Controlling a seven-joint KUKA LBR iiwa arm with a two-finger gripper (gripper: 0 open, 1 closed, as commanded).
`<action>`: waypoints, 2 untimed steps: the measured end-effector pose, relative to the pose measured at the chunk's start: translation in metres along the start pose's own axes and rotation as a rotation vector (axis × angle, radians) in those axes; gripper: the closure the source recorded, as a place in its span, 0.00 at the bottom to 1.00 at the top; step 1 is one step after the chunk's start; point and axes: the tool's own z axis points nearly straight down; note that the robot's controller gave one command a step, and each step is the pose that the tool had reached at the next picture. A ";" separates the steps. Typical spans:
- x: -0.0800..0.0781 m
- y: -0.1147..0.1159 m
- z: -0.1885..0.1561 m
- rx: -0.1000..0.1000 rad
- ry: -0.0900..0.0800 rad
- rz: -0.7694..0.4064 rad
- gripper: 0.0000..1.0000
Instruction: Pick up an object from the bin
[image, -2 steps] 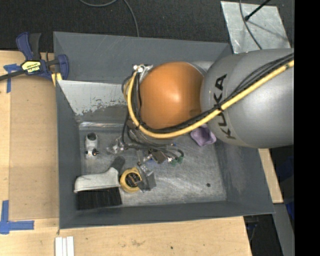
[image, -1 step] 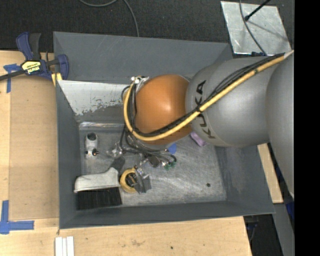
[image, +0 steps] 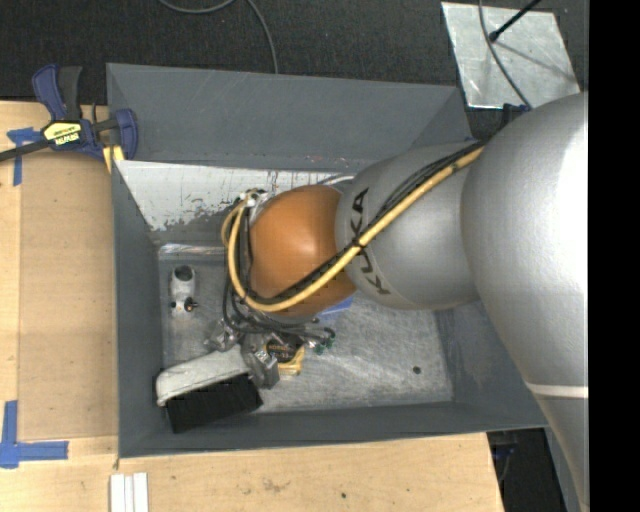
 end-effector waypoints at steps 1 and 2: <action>0.000 0.000 0.000 0.000 0.000 0.001 1.00; -0.007 0.004 -0.049 -0.005 0.017 -0.021 1.00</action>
Offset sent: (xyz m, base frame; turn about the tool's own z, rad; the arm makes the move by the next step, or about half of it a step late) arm 0.0090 0.0180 0.1091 -0.0429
